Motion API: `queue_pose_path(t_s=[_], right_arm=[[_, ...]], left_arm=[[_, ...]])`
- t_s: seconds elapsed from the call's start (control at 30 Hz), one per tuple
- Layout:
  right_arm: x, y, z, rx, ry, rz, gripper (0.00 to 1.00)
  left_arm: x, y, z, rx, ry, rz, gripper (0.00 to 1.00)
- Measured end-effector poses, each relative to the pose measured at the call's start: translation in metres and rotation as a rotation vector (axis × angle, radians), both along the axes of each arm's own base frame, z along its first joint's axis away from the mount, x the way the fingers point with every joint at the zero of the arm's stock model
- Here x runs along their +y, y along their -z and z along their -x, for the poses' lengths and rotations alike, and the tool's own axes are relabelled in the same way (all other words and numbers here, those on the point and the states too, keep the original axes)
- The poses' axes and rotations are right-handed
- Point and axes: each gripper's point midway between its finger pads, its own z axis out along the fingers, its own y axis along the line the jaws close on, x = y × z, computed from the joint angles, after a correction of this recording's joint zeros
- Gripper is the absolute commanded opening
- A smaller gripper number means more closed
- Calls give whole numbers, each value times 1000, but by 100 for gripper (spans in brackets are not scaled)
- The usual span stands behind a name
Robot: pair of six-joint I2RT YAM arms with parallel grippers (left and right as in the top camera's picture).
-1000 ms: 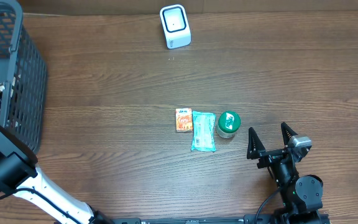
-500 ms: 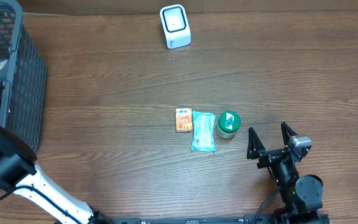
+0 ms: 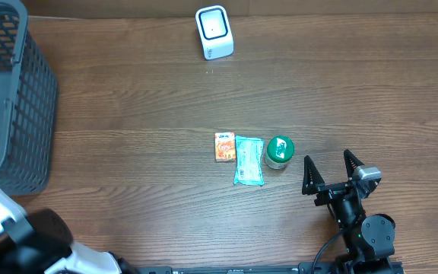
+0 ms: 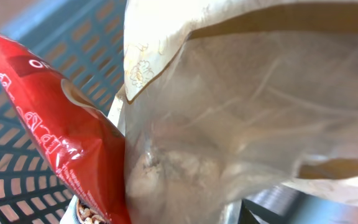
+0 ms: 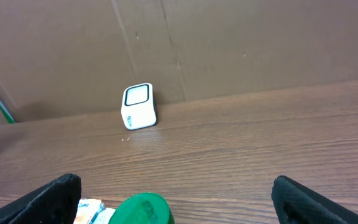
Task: Scan the item barcode
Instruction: 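Grasp the PanTree bag with red stick and lift it out of basket, then carry the PanTree bag right and lower it onto the table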
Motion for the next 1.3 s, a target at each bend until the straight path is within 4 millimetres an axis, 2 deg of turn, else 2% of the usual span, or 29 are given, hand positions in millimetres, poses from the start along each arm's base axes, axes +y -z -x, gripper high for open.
queue_pose_path(t_s=[0.1, 0.23, 0.33, 0.57, 0.73, 0.93, 1.17, 1.3], right_arm=[[0, 0, 0, 0, 0, 0, 100], [0, 0, 0, 0, 0, 0, 100], [0, 0, 0, 0, 0, 0, 100], [0, 0, 0, 0, 0, 0, 100], [0, 0, 0, 0, 0, 0, 100], [0, 0, 0, 0, 0, 0, 100], [0, 0, 0, 0, 0, 0, 100], [0, 0, 0, 0, 0, 0, 100]], left_arm=[[-35, -30, -1, -59, 55, -26, 4], [-86, -44, 0, -74, 136, -6, 4], [-124, -42, 7, -44, 191, 41, 4], [-198, -11, 26, 118, 285, 171, 4], [-244, 30, 33, 266, 385, 217, 4], [-293, 103, 45, 464, 481, 247, 4], [-335, 197, 68, 604, 541, 250, 4], [-354, 239, 78, 612, 569, 245, 4]])
